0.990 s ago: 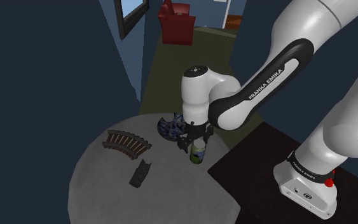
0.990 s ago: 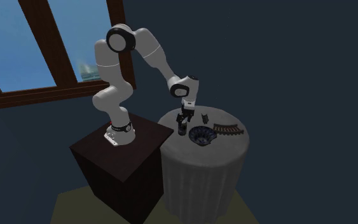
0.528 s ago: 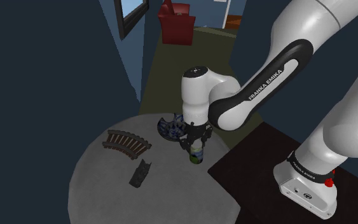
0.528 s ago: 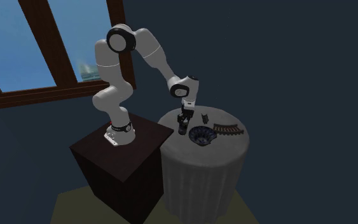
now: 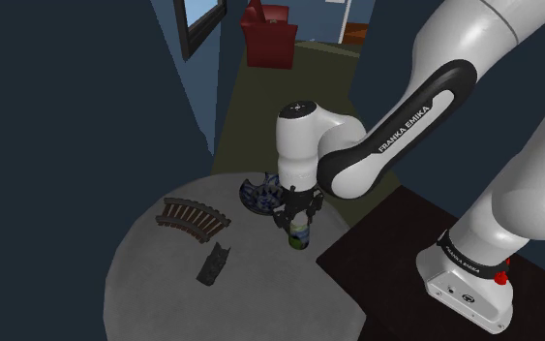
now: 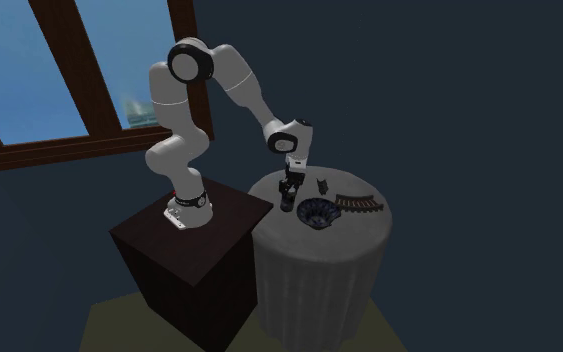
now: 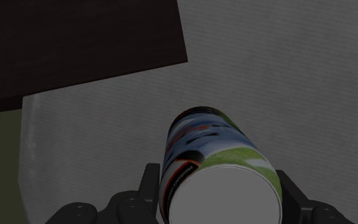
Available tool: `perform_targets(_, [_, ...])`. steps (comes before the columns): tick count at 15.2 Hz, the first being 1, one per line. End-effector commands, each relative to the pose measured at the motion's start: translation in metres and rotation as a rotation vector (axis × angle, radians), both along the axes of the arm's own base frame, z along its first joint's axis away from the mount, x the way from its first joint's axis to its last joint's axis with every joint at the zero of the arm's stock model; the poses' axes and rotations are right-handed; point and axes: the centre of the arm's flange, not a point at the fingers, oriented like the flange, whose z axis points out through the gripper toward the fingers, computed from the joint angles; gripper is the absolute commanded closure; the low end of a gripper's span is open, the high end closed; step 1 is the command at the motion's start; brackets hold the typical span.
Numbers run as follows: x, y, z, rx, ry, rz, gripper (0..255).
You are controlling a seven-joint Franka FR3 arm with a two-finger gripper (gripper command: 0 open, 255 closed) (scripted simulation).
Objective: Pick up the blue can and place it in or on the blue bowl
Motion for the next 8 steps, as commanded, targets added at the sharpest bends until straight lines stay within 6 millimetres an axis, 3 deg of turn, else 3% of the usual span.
perform_targets(1, [0.0, 0.0, 0.0, 0.0, 0.0, 0.0, 255])
perform_targets(8, [0.0, 0.0, 0.037, 0.0, 0.0, 0.0, 255])
